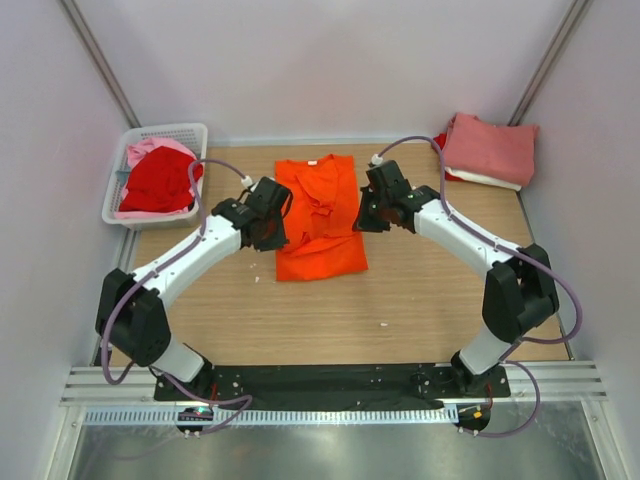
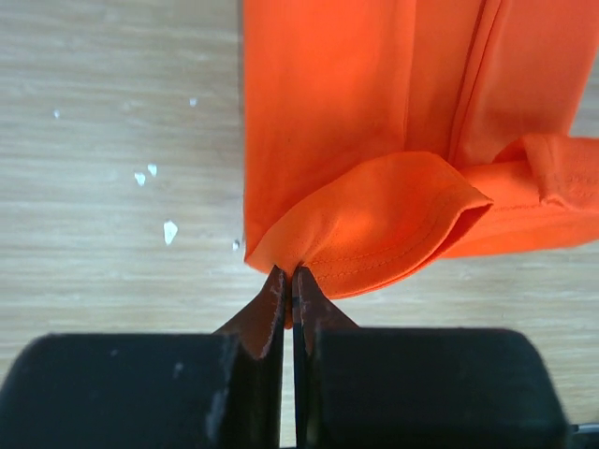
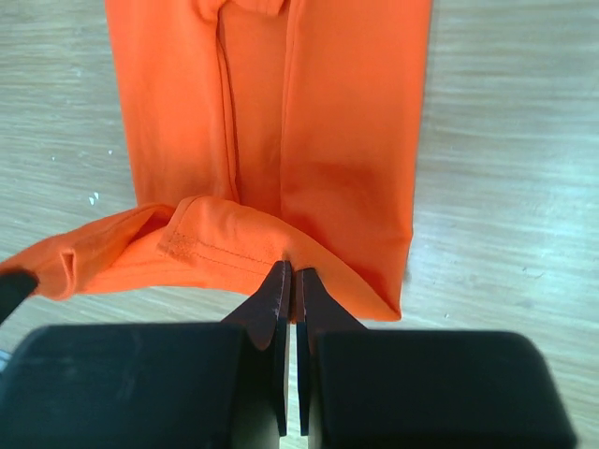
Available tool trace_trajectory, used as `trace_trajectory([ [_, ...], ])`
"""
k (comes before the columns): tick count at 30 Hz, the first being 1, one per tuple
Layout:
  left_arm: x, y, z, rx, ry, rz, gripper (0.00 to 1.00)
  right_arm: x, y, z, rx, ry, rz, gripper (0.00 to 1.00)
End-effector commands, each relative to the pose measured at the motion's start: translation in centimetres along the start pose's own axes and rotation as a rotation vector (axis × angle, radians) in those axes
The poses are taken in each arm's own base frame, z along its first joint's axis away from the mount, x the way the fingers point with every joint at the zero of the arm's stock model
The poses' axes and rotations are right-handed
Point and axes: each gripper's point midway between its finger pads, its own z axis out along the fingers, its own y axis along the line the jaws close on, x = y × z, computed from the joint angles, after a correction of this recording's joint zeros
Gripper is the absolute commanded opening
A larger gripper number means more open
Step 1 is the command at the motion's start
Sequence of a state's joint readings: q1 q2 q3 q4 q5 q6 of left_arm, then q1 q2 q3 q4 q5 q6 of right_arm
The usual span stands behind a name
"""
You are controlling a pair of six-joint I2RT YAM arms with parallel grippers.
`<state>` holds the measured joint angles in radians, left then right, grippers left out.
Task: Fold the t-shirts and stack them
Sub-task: Fold the tshirt
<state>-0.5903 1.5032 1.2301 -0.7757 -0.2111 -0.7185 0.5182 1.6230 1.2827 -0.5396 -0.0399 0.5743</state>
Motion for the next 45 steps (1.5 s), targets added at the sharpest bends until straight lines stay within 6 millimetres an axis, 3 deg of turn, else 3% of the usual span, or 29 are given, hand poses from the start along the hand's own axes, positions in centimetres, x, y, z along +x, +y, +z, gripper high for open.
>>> trace_trajectory([
  [1, -2.9, -1.0, 0.4, 0.058, -0.020, 0.035, 0.00, -2.7, 0.5, -0.2, -0.011, -0.039, -0.040, 0.01],
  [10, -7.4, -2.8, 3.8, 0.091, 0.011, 0.054, 0.00, -5.7, -0.6, 3.0, 0.012, -0.037, -0.018, 0.01],
  [11, -6.9, -2.1, 5.3, 0.059, 0.057, 0.050, 0.00, -5.9, -0.6, 3.9, 0.004, -0.023, -0.016, 0.01],
  [13, -8.0, -2.3, 5.8, 0.059, 0.053, 0.041, 0.00, -6.3, -1.3, 5.2, 0.007, -0.006, -0.006, 0.01],
  [14, -7.9, -1.6, 7.1, 0.032, 0.081, 0.031, 0.00, -6.7, -1.3, 6.4, -0.002, 0.010, -0.007, 0.01],
  [19, -9.5, -0.4, 9.1, -0.001, 0.118, -0.013, 0.00, -8.7, -2.1, 8.9, -0.022, 0.027, -0.010, 0.01],
  [24, -10.2, -0.3, 10.4, 0.003, 0.120, -0.025, 0.00, -11.2, -1.4, 9.1, -0.077, -0.014, -0.006, 0.01],
  [28, -10.1, 0.0, 11.6, -0.007, 0.142, -0.026, 0.00, -11.7, -0.7, 9.6, -0.121, -0.013, -0.013, 0.03],
  [31, -11.0, -0.5, 12.1, 0.015, 0.119, -0.024, 0.01, -11.9, -0.5, 10.0, -0.144, -0.025, -0.013, 0.16],
  [32, -11.4, -0.5, 12.6, 0.014, 0.113, -0.017, 0.06, -11.7, -0.7, 10.5, -0.138, -0.020, -0.008, 0.20],
  [34, -11.9, -0.1, 13.1, 0.008, 0.116, -0.020, 0.20, -12.0, -1.0, 11.0, -0.130, -0.028, -0.002, 0.44],
  [35, -11.8, 0.3, 13.8, -0.006, 0.133, -0.029, 0.33, -12.3, -1.5, 11.4, -0.110, -0.037, 0.002, 0.55],
  [36, -13.0, 0.1, 13.4, -0.001, 0.116, -0.040, 0.36, -12.5, -2.0, 11.4, -0.094, -0.037, 0.008, 0.67],
  [39, -14.5, 0.8, 11.7, -0.014, 0.095, -0.054, 0.49, -14.1, -3.3, 10.8, -0.044, -0.069, 0.022, 0.76],
  [41, -16.0, 1.3, 10.0, -0.040, 0.038, -0.053, 0.56, -14.5, -3.7, 9.8, -0.016, -0.086, 0.011, 0.77],
  [42, -17.1, 1.2, 8.0, -0.034, -0.009, -0.060, 0.57, -15.5, -3.8, 8.2, 0.006, -0.130, 0.007, 0.77],
  [43, -16.9, 1.5, 7.4, -0.045, -0.016, -0.060, 0.58, -15.6, -3.7, 7.3, 0.011, -0.146, 0.004, 0.77],
  [44, -17.1, 1.9, 6.6, -0.061, -0.041, -0.060, 0.59, -14.4, -4.4, 7.2, 0.029, -0.127, 0.006, 0.78],
  [45, -17.7, 2.0, 4.7, -0.061, -0.083, -0.062, 0.59, -14.6, -4.2, 6.4, 0.016, -0.156, 0.009, 0.78],
])
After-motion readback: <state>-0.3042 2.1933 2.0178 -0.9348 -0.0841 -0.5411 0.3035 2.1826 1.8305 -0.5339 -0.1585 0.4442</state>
